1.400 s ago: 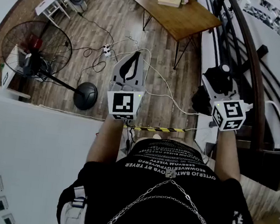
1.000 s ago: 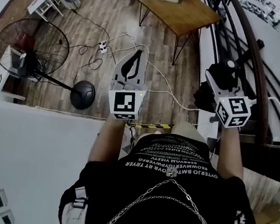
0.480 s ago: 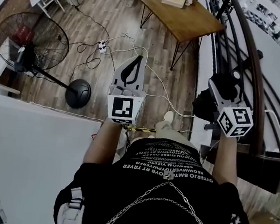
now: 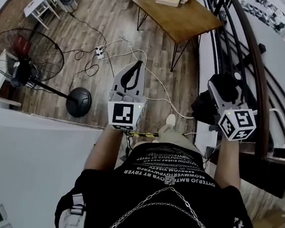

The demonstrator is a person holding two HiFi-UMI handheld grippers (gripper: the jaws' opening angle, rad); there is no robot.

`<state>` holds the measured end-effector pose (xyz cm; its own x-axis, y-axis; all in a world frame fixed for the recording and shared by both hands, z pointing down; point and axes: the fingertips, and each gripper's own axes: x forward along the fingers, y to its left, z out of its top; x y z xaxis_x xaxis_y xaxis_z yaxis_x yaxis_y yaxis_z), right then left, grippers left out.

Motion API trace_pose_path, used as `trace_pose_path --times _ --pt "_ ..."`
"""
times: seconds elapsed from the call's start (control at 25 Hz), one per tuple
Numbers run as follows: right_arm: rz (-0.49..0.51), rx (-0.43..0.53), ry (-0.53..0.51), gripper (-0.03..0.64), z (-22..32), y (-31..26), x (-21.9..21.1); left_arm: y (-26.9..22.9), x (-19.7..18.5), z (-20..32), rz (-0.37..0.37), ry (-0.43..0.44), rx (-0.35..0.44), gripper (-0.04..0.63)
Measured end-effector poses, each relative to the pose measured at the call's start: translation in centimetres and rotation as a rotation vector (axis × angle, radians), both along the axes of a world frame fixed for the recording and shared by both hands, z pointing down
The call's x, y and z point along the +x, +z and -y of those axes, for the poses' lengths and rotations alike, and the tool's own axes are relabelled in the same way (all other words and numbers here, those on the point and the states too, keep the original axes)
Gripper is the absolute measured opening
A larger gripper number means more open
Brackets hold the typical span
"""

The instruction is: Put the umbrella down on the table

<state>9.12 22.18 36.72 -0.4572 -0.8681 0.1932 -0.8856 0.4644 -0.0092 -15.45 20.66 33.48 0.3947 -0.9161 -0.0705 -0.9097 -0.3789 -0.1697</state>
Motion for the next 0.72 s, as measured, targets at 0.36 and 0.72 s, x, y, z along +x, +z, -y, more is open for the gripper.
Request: trace_pose_path --times 0.36,0.72 --pt "0.003 0.007 0.009 0.244 3.0 0.1 1.9 0.1 2.5 4.3 0.026 0.018 -0.012 0.031" --pt "-0.008 0.027 -0.014 0.244 10.7 0.0 2.8 1.0 4.4 12.0 0.056 0.014 -0.061 0.031"
